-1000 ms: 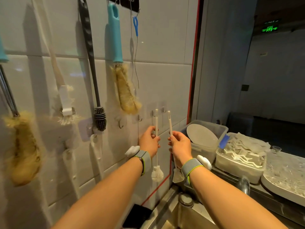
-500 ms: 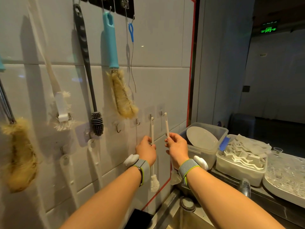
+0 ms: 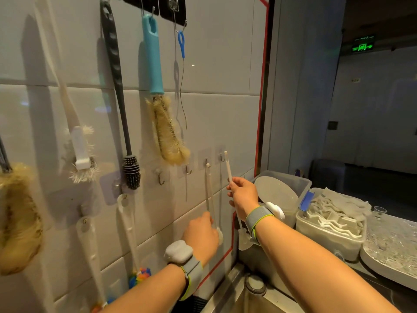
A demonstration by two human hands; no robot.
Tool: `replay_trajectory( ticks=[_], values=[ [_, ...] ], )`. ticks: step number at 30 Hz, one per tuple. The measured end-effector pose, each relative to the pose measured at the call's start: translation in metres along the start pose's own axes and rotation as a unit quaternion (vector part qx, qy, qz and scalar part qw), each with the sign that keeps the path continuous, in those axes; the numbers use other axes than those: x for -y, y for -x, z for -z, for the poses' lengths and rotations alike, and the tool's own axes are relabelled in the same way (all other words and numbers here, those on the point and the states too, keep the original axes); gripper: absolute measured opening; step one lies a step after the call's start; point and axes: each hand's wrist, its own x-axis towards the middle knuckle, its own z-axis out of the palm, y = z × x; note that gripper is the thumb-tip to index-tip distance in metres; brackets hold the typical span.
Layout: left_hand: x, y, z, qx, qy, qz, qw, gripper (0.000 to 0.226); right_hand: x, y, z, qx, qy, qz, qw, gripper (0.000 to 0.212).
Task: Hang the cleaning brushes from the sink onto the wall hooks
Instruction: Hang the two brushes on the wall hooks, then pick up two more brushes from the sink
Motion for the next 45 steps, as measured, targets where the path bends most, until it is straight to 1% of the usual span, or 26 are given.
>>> replay_trajectory(
  ticks=[3,5,9,17,21,23,25,26,27,30,34,37,39,42,45],
  values=[
    [-0.014,0.019,0.012,-0.01,-0.103,-0.09,0.991,0.023,-0.002,0.004,0.0,0.017,-0.006,-0.013,1.0,0.019],
    [-0.02,0.027,0.017,-0.006,-0.148,-0.109,0.983,0.024,-0.003,0.008,-0.001,0.024,-0.016,-0.019,0.999,0.018],
    [-0.017,0.037,0.015,0.034,-0.162,-0.101,0.981,0.026,-0.005,0.011,-0.001,0.028,-0.013,-0.03,0.999,0.018],
    [0.012,0.05,-0.007,0.068,-0.158,-0.082,0.982,0.025,-0.014,0.015,-0.001,0.067,-0.008,-0.062,0.996,0.017],
    [0.019,0.053,-0.014,0.08,-0.162,-0.072,0.981,0.03,-0.036,0.019,0.0,0.065,0.034,-0.07,0.995,0.012],
    [0.018,0.052,-0.016,0.084,-0.165,-0.075,0.98,0.032,-0.048,0.019,0.005,0.047,0.061,-0.061,0.995,0.014],
    [0.018,0.053,-0.019,0.09,-0.165,-0.073,0.979,0.032,-0.064,0.02,0.013,0.021,0.153,-0.036,0.987,0.008],
    [0.017,0.053,-0.022,0.095,-0.163,-0.071,0.979,0.032,-0.072,0.024,0.019,0.015,0.215,-0.028,0.976,0.008],
    [0.017,0.054,-0.024,0.099,-0.16,-0.07,0.98,0.031,-0.079,0.03,0.024,0.014,0.271,-0.016,0.962,0.014],
    [0.016,0.058,-0.035,0.112,-0.155,-0.064,0.979,0.031,-0.097,0.056,0.042,0.06,0.403,-0.002,0.913,0.027],
    [0.017,0.069,-0.056,0.137,-0.167,-0.057,0.975,0.034,-0.136,0.093,0.067,0.131,0.573,0.0,0.809,0.039],
    [0.024,0.084,-0.081,0.168,-0.176,-0.06,0.968,0.033,-0.17,0.127,0.089,0.162,0.651,0.012,0.741,0.044],
    [0.029,0.098,-0.102,0.188,-0.181,-0.057,0.964,0.03,-0.195,0.15,0.105,0.175,0.672,0.01,0.72,0.042],
    [0.04,0.121,-0.136,0.225,-0.193,-0.027,0.955,0.036,-0.23,0.186,0.13,0.178,0.69,-0.015,0.701,0.04],
    [0.055,0.149,-0.166,0.266,-0.211,-0.013,0.941,0.035,-0.259,0.222,0.149,0.198,0.691,-0.053,0.693,0.04]
  ],
)
